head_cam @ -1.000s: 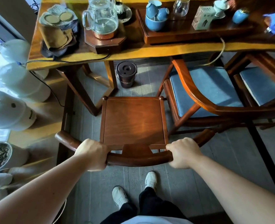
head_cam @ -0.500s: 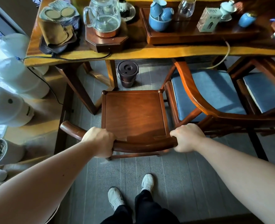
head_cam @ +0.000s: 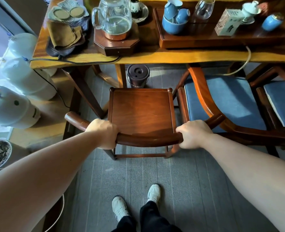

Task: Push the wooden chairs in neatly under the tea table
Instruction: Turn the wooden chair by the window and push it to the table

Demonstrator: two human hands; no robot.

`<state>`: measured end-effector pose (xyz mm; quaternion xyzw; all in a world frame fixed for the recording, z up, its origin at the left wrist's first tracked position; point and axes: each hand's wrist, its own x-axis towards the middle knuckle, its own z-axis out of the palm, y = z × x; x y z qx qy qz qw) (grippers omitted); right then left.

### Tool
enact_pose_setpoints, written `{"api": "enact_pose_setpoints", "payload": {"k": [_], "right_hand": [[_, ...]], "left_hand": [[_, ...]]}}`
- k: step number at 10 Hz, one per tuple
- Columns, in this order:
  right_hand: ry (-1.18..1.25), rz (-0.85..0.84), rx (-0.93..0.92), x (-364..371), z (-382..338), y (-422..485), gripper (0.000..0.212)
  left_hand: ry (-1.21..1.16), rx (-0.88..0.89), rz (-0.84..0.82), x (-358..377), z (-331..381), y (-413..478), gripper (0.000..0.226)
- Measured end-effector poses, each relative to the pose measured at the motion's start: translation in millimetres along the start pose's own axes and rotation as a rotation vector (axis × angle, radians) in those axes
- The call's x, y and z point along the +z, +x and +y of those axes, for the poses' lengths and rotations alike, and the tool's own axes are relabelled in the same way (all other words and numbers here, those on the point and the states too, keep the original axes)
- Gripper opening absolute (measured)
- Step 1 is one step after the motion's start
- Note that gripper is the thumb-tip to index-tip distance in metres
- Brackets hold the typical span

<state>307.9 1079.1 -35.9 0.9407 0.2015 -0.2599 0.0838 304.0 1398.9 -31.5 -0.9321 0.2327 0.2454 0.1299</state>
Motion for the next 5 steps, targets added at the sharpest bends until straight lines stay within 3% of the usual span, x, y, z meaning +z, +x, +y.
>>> {"api": "enact_pose_setpoints", "payload": {"k": [4, 5], "right_hand": [[-0.013, -0.009, -0.059, -9, 5, 0, 0.032], [-0.03, 0.026, -0.095, -14, 6, -5, 0.067]], "left_hand": [[-0.131, -0.088, 0.027, -3, 7, -1, 0.02], [-0.171, -0.049, 0.09, -5, 7, -9, 0.042]]}}
